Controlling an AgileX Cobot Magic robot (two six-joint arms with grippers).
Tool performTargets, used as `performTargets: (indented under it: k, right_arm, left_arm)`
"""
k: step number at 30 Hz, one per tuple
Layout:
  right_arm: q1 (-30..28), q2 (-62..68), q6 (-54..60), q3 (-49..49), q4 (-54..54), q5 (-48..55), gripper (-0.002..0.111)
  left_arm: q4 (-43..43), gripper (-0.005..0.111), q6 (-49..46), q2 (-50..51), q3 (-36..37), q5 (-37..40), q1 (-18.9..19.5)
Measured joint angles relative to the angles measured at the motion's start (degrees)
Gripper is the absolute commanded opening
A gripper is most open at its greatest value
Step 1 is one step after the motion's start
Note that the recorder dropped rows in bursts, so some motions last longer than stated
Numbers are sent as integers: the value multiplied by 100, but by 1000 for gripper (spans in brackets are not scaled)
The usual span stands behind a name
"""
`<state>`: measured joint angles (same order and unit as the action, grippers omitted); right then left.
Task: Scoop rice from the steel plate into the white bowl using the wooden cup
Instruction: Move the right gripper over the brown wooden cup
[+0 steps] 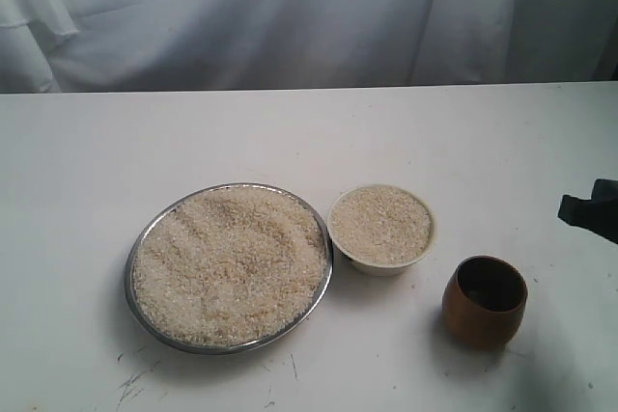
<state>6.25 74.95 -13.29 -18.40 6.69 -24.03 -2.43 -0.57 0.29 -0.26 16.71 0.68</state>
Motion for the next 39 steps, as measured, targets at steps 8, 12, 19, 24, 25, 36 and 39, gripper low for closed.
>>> performTargets:
  k: [8, 12, 19, 24, 25, 36, 39]
  right_arm:
    - [201, 0, -1157, -170, 1713, -260, 0]
    - [409, 12, -1433, -803, 1966, 681, 0]
    - [813, 19, -1449, -2038, 1990, 3104, 0]
    - [1433, 19, -404, -2544, 1250, 4750, 0]
    - [1561, 19, -163, -2601, 1039, 4959, 0]
    - [1975, 19, 1981, -2871, -1274, 6641, 28]
    - [1975, 19, 2680, -2871, -2071, 6806, 68]
  left_arm:
    - [0, 0, 0, 0, 0, 0, 0]
    - [0, 0, 0, 0, 0, 0, 0]
    - [0, 0, 0, 0, 0, 0, 0]
    - [0, 0, 0, 0, 0, 0, 0]
    - [0, 0, 0, 0, 0, 0, 0]
    - [0, 0, 0, 0, 0, 0, 0]
    - [0, 0, 0, 0, 0, 0, 0]
